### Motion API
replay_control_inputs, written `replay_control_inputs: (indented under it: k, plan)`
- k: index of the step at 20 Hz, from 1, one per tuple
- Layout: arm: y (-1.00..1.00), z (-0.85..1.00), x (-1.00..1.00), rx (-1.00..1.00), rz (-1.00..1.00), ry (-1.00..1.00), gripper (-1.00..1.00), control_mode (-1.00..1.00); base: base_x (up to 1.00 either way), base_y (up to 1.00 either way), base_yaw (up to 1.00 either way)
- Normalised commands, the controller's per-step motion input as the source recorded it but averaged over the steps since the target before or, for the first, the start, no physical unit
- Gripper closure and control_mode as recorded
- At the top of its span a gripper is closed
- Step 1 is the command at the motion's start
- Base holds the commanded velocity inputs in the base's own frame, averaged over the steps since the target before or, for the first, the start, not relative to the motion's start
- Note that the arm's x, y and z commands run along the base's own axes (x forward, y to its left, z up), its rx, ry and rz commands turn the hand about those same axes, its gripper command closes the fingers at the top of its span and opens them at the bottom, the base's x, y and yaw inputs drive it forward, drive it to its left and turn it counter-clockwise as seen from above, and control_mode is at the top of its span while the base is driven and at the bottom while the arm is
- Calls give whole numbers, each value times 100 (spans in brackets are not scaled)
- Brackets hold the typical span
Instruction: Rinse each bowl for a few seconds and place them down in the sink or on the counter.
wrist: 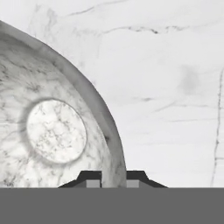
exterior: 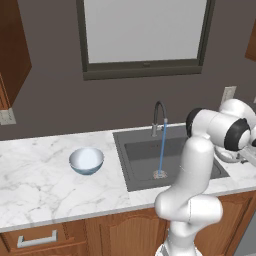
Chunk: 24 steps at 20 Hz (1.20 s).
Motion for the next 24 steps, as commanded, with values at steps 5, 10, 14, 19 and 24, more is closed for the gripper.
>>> replay_control_inputs:
  k: [5,10,14,19,24]
  plan:
    - [-4,-11,3,2,-2,0,-100,-100,0,0,0]
    - [-1,6,4,4,-3,-2,-100,-100,0,0,0]
    - [-3,26,0,7,-5,-3,-100,-100,0,0,0]
    - [-5,30,0,6,-4,-4,-100,-100,0,0,0]
    - [-2,33,-1,6,-4,-6,-100,-100,0,0,0]
